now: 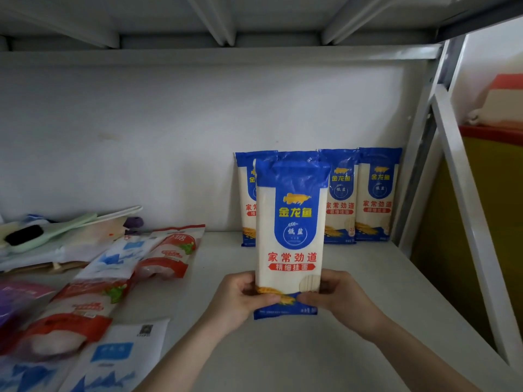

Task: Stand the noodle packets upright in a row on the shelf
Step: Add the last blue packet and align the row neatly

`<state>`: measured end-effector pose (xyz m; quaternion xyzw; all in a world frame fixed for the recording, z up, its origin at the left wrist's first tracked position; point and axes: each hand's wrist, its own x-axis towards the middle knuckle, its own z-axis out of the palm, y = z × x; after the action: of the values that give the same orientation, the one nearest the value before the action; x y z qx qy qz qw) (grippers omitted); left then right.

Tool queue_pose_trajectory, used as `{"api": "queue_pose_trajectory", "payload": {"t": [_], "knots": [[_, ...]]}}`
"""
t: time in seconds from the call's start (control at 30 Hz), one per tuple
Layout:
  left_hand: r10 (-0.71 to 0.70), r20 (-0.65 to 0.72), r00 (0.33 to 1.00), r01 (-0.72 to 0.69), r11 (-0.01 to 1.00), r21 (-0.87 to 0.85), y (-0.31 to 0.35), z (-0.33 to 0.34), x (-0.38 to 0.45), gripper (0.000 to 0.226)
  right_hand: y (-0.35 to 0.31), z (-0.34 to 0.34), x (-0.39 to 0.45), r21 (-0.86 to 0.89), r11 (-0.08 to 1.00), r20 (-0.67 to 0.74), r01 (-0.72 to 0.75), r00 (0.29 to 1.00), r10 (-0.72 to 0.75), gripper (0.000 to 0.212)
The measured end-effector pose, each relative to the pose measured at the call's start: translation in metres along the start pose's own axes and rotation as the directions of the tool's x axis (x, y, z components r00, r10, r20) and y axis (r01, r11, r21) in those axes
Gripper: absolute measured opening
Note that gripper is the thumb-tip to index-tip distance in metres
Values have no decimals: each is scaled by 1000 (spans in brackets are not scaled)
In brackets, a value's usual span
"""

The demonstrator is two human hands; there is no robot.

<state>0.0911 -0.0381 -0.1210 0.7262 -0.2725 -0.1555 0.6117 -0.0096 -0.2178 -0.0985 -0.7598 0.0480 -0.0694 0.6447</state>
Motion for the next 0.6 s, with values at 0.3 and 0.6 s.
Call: {"api": "queue_pose_trajectory", "payload": {"t": [0.3, 0.6], "knots": [[21, 81, 996, -18, 999, -44, 25, -8, -10, 64, -12, 3, -4, 149, 989, 27, -11, 1000, 7, 31], [-9, 0, 1000, 9, 986, -166, 32, -32, -18, 52, -23, 21, 14, 182, 983, 87, 11, 996, -27, 33]]}}
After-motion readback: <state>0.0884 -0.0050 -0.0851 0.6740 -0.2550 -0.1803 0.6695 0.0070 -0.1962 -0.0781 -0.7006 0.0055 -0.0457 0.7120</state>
